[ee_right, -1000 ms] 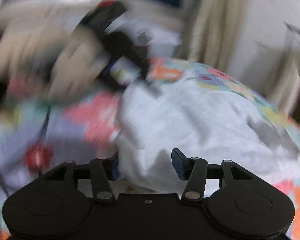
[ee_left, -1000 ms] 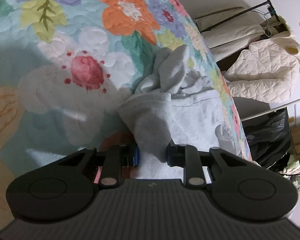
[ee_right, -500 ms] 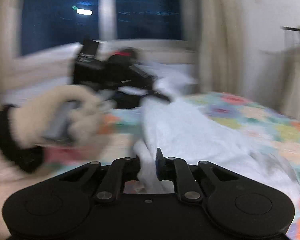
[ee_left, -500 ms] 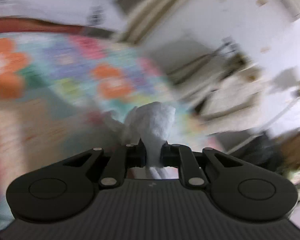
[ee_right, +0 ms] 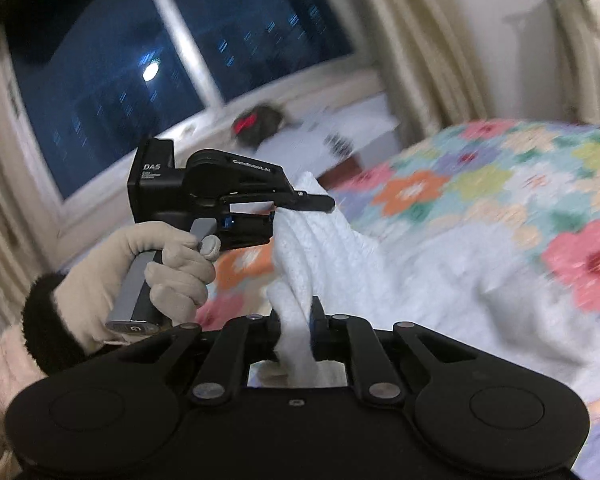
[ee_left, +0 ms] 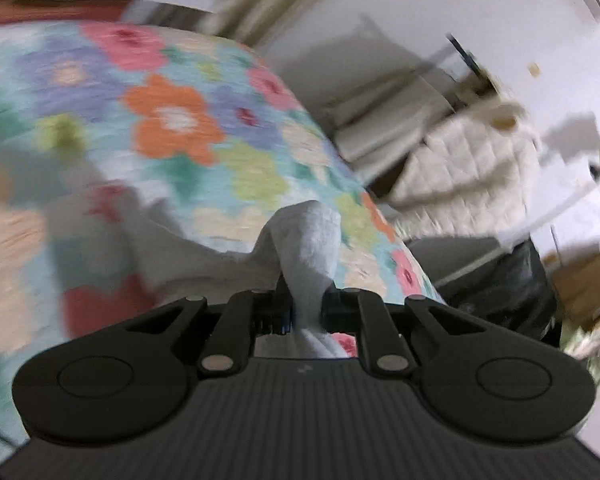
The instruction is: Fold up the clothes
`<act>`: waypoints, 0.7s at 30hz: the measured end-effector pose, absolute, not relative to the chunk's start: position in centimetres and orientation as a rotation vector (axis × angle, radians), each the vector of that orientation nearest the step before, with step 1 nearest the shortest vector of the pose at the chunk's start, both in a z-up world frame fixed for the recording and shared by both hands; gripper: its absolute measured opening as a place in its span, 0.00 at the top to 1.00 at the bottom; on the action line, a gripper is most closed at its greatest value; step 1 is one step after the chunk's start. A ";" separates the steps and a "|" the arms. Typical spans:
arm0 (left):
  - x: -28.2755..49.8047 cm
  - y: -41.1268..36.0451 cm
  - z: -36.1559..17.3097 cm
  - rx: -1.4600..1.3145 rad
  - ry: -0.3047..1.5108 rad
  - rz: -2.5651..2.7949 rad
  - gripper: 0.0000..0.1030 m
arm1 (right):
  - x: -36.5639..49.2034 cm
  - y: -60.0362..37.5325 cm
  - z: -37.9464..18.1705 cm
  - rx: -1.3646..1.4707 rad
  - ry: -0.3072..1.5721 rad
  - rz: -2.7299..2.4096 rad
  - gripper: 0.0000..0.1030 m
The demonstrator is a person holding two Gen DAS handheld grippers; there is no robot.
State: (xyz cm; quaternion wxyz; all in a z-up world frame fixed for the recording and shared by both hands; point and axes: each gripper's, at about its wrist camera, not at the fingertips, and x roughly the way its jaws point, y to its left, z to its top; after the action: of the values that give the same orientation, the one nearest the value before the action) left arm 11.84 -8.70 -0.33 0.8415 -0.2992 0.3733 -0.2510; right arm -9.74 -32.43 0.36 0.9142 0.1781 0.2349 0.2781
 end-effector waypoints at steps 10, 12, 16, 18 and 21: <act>13.0 -12.8 -4.1 -0.332 0.722 -0.464 0.35 | -4.2 -44.5 -5.7 0.643 0.645 0.284 0.88; 12.6 -12.0 -4.0 -0.312 0.697 -0.471 0.33 | -3.7 -45.2 -6.9 0.678 0.680 0.240 0.84; 11.4 -11.2 -2.5 -0.247 0.610 -0.490 0.30 | -2.8 -44.4 -6.9 0.576 0.714 0.181 0.79; 10.9 -11.3 -1.7 -0.217 0.568 -0.498 0.24 | -3.4 -44.2 -6.6 0.515 0.717 0.146 0.72; 10.7 -12.3 -2.0 -0.170 0.617 -0.551 0.24 | -4.4 -44.2 -5.9 0.393 0.717 0.038 0.57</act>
State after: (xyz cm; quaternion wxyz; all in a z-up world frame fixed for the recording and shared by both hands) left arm 10.70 -12.27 -1.98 0.9121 -0.0825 0.2996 -0.2672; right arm -4.44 -44.21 -5.86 0.9174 0.1912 0.3485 0.0185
